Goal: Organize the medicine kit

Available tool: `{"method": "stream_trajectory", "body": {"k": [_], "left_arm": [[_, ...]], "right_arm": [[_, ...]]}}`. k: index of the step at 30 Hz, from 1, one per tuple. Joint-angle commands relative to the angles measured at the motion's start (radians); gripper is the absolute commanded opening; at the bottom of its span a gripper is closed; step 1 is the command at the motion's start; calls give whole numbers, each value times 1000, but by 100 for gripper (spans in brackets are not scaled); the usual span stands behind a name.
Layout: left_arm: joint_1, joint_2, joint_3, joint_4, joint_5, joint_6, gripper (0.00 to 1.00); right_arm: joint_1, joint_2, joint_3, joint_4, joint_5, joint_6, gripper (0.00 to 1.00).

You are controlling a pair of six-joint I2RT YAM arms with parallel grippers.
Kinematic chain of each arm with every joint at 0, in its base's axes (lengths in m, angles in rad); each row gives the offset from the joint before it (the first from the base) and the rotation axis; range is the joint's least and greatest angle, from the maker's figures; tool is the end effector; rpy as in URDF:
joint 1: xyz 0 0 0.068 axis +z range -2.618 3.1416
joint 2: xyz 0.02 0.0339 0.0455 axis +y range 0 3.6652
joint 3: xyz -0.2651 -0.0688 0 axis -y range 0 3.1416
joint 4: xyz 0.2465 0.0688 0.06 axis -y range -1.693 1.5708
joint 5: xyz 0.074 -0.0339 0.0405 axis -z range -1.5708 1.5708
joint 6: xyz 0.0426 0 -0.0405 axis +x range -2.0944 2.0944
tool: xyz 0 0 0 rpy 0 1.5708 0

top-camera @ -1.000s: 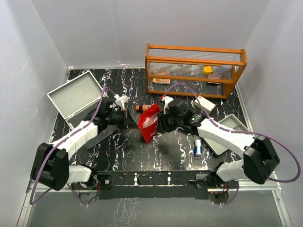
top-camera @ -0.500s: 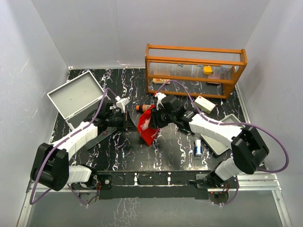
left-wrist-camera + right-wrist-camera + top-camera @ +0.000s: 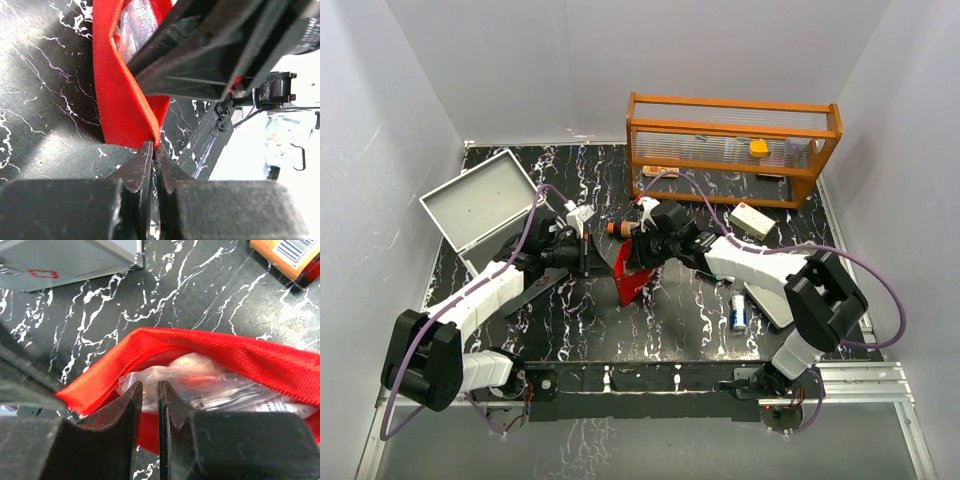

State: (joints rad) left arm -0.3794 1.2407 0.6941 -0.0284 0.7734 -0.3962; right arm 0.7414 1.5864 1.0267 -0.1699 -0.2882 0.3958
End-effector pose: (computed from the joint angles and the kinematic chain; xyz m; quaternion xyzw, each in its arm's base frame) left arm 0.2338 -0.1252 0.2306 0.1733 0.8152 -0.4740 0.2842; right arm 0.2503 0.2456 0.2220 -0.2131 0.8798 0.3280 0.2699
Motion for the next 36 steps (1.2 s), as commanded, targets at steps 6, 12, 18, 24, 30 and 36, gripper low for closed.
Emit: {"method": "stream_trajectory", "body": {"k": [6, 12, 18, 24, 30, 36], "left_arm": [[3, -26, -21, 60, 76, -10, 0], [4, -28, -19, 33, 31, -16, 0], [4, -8, -14, -22, -29, -30, 0], [3, -10, -27, -13, -34, -52, 0], [4, -16, -35, 19, 16, -70, 0], [4, -26, -30, 8, 63, -45, 0]], "right_arm": [[7, 81, 87, 87, 39, 29, 16], [7, 19, 88, 63, 49, 39, 16], [7, -126, 56, -29, 120, 27, 21], [70, -213, 21, -116, 135, -52, 29], [187, -233, -57, -102, 158, -90, 41], [209, -193, -98, -38, 167, -79, 44]]}}
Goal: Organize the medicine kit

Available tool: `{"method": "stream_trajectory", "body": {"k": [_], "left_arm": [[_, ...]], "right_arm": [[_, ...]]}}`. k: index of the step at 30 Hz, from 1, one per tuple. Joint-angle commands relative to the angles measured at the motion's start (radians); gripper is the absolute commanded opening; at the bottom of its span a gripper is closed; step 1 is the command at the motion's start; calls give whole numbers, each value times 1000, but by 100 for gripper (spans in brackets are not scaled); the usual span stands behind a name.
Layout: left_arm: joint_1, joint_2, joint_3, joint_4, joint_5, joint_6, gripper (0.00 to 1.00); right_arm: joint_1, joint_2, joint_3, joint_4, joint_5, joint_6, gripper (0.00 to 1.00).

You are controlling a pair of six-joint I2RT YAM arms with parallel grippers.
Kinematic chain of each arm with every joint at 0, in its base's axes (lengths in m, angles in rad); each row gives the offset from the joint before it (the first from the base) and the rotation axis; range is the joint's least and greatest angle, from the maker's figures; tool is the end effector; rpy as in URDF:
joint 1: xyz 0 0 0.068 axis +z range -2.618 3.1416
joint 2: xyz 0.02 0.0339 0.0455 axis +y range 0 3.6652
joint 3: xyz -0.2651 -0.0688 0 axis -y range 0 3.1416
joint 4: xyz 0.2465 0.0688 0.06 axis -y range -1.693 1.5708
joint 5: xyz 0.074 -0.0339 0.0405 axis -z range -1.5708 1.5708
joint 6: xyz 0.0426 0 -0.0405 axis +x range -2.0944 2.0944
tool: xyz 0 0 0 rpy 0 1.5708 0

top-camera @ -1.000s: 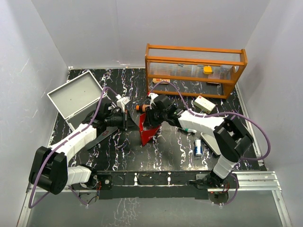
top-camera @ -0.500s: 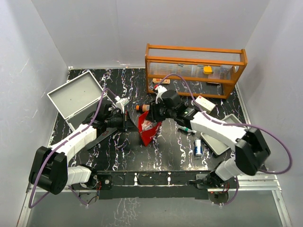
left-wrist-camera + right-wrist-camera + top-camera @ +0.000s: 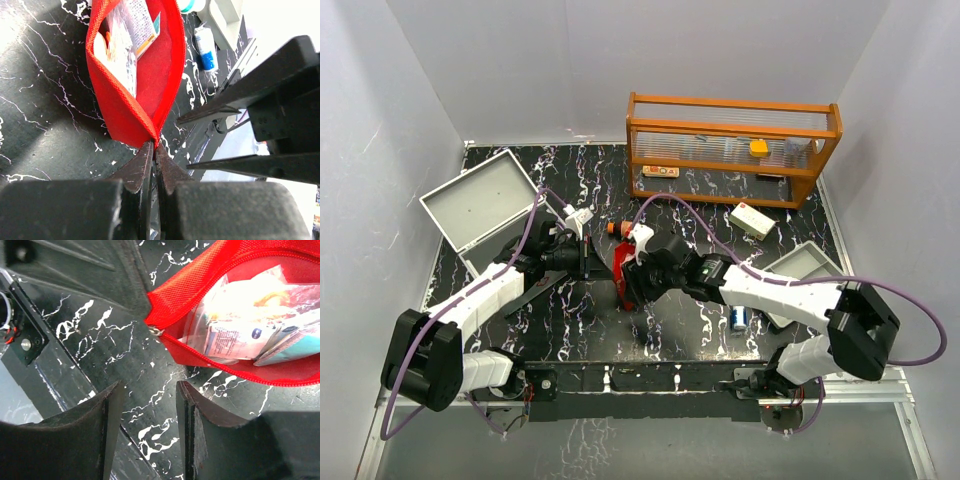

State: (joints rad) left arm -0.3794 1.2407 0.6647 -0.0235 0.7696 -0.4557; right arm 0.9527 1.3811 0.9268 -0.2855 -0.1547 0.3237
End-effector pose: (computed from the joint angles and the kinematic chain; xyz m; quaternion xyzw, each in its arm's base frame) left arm 0.2304 -0.1238 0.2213 0.1438 0.8258 -0.4789 0.2609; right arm 0.1706 0.2512 0.2413 -0.3118 0.8578 0.2965 0.2811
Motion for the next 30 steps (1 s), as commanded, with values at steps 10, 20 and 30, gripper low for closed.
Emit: {"method": "stream_trajectory", "body": {"k": [10, 20, 30], "left_arm": [[3, -15, 2, 9, 80, 11, 0], [4, -16, 10, -6, 72, 21, 0], [3, -12, 37, -44, 63, 53, 0]], "right_arm": [[-2, 107, -25, 257, 91, 140, 44], [-2, 112, -70, 365, 82, 246, 37], [-2, 134, -71, 353, 88, 249, 19]]}}
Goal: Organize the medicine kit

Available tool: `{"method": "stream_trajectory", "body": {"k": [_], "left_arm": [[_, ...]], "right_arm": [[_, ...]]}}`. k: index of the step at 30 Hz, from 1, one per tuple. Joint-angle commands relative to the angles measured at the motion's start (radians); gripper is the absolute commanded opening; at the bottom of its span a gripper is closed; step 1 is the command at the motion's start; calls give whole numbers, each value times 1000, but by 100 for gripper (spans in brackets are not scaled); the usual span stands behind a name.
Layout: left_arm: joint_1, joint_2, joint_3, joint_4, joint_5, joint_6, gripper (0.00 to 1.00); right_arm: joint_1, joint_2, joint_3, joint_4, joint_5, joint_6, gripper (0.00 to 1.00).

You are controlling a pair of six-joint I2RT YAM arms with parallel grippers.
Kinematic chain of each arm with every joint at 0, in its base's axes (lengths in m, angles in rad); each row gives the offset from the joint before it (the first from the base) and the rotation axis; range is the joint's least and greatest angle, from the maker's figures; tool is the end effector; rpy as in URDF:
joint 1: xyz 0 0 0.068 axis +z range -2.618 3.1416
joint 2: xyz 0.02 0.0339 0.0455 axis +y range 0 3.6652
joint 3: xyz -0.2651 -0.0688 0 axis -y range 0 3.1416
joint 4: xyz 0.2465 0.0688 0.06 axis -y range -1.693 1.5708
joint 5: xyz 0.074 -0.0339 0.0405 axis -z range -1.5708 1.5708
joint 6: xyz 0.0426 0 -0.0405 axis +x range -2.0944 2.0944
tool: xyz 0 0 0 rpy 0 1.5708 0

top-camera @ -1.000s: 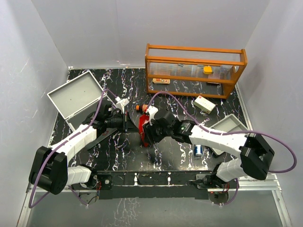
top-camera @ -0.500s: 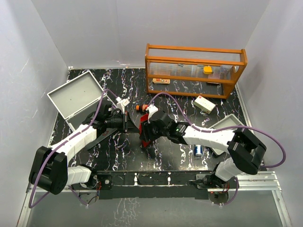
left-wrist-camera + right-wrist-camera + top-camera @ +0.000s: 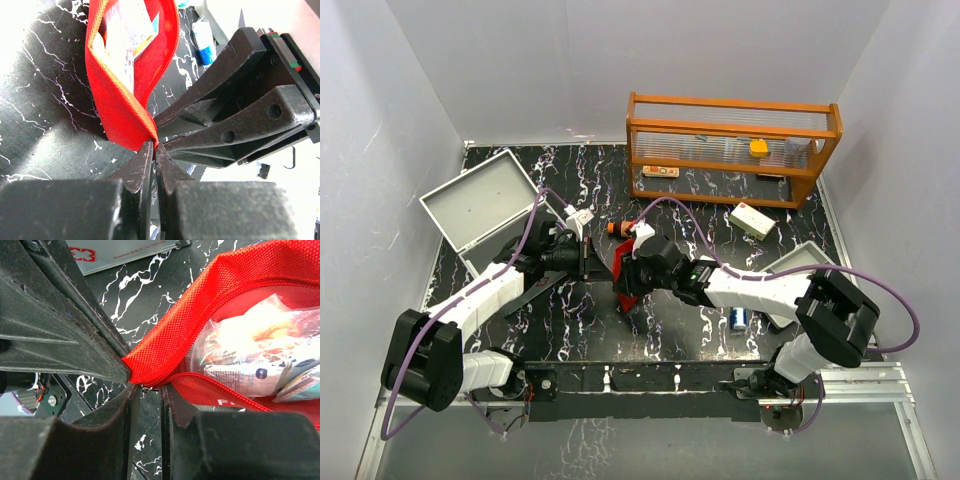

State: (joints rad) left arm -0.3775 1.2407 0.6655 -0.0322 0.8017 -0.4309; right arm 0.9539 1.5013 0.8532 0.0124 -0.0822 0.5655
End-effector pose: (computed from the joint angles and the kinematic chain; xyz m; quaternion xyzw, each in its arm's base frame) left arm 0.2291 -0.1238 0.2214 0.1589 0.8205 -0.4857 0.2562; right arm 0.1869 0.2696 0.2078 -0.1903 0.8716 0.3367 0.3012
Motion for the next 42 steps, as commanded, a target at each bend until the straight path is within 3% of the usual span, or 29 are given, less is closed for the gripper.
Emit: {"method": "stream_trajectory", "body": {"k": [1, 20, 25, 30, 42], "left_arm": [[2, -11, 39, -38, 28, 31, 0], [2, 14, 56, -26, 32, 38, 0], [2, 15, 58, -35, 24, 49, 0], [2, 17, 54, -21, 40, 37, 0], [2, 22, 52, -6, 65, 24, 0]], "right_arm": [[-3, 11, 0, 49, 12, 7, 17], [-5, -37, -23, -2, 10, -87, 6], [-4, -49, -13, -87, 63, -130, 11], [-5, -66, 0, -120, 96, -144, 36], [-4, -11, 32, -6, -61, -141, 40]]}}
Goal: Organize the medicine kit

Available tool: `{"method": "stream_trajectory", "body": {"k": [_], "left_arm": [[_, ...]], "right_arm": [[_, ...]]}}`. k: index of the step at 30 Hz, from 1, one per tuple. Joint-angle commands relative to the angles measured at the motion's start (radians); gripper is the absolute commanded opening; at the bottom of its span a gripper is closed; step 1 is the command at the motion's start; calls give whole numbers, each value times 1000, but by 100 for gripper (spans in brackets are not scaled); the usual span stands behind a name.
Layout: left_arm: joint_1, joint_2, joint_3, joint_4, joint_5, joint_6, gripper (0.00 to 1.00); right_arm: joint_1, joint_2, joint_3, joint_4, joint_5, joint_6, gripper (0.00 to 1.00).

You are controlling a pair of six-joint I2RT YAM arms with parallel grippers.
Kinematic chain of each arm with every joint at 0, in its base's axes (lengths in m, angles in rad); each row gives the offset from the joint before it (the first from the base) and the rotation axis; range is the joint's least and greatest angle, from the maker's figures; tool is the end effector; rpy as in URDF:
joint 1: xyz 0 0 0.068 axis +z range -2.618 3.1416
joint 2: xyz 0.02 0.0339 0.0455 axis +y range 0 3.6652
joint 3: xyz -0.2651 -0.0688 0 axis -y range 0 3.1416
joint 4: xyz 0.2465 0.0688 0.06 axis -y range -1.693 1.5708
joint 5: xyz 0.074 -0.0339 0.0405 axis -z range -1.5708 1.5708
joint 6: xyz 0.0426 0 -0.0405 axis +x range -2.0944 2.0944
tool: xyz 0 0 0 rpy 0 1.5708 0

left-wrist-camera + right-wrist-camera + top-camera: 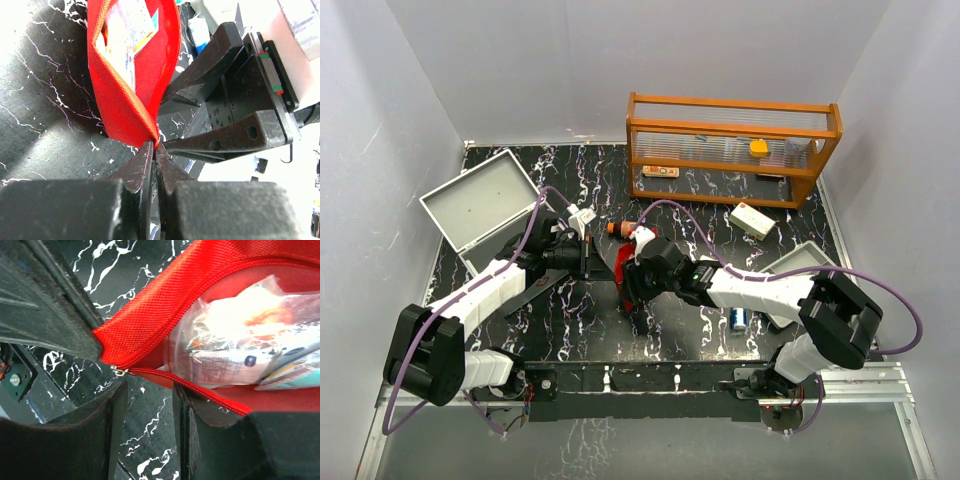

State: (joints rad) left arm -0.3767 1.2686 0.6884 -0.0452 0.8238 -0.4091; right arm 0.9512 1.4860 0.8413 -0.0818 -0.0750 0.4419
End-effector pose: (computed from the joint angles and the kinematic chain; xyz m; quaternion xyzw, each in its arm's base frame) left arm 0.2336 -0.1260 0.2214 0.1690 0.8187 -0.4890 0.2489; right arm 0.1819 0.2605 0.2001 -0.2445 0.8783 0.2889 0.2921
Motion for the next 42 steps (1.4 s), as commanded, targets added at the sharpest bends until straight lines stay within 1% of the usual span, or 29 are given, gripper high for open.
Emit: {"method": "stream_trajectory", "body": {"k": [1, 4, 8, 12, 15, 18, 21, 24, 29, 32, 39, 42], "left_arm": [[1, -5, 28, 7, 43, 3, 0], [1, -5, 24, 18, 49, -3, 0], [1, -3, 23, 17, 51, -4, 0], [1, -6, 22, 11, 53, -1, 0], [1, -5, 24, 8, 52, 1, 0], [2, -3, 23, 8, 51, 3, 0], [1, -2, 27, 1, 44, 10, 0], [1, -1, 28, 2, 46, 11, 0], [1, -3, 30, -5, 43, 18, 0], [1, -5, 32, -14, 38, 31, 0], [1, -3, 63, -90, 13, 118, 0], [1, -4, 80, -131, 10, 177, 0]], "right_arm": [[-2, 4, 43, 95, -73, -12, 40], [-2, 4, 33, 130, -66, 11, 41], [-2, 12, 31, 171, -2, 45, 41], [-2, 29, 39, 188, 32, 51, 39], [-2, 31, 41, 190, 55, 54, 34], [-2, 19, 41, 194, 58, 55, 28], [-2, -3, 31, 200, 32, 50, 23], [-3, -22, 12, 211, 5, 44, 21], [-2, -47, -18, 194, 22, 55, 6], [-2, -64, -30, 174, 41, 56, 0], [-2, -107, -26, 68, 112, 21, 0], [-2, -119, -10, 18, 84, -23, 0]]}}
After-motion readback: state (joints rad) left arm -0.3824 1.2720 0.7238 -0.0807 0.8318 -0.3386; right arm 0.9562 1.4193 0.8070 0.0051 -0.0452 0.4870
